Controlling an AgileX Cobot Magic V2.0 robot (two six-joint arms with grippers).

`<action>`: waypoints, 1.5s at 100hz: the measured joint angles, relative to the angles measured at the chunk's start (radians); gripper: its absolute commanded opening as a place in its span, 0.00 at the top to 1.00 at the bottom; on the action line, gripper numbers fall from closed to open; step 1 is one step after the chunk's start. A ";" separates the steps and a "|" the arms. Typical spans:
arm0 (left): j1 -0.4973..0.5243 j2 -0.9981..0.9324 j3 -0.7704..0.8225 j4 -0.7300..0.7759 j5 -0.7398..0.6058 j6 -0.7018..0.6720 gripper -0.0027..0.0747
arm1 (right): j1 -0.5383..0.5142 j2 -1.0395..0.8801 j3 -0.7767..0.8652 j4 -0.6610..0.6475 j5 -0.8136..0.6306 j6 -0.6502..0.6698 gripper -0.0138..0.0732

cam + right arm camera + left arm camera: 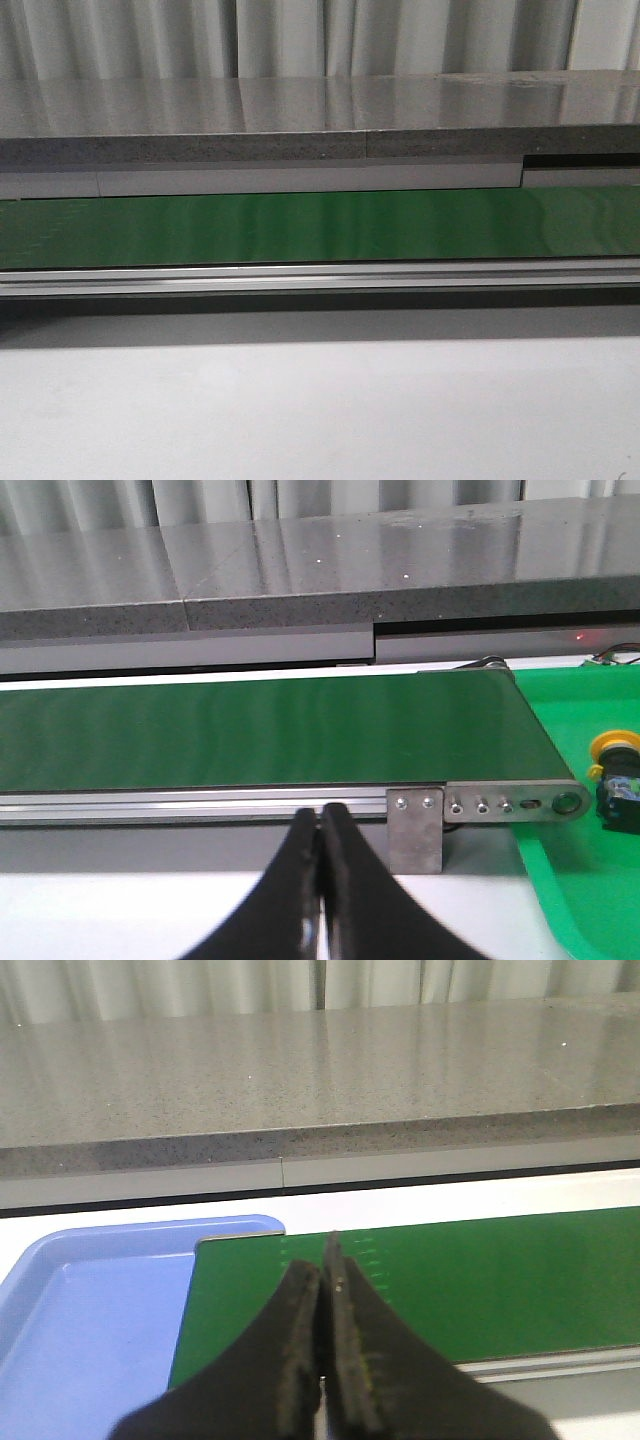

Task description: Move button from left to right

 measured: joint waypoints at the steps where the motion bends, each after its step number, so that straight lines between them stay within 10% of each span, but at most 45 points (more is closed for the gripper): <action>1: 0.000 0.000 0.000 0.000 0.000 0.000 0.99 | 0.000 0.000 0.000 0.000 0.000 0.000 0.92; 88: 0.000 -0.022 0.010 0.160 -0.002 -0.056 0.99 | 0.000 0.000 0.000 0.000 0.000 0.000 0.92; 150: -0.004 -0.348 0.323 0.220 -0.131 -0.178 0.99 | 0.000 0.000 0.000 0.002 0.000 0.000 0.92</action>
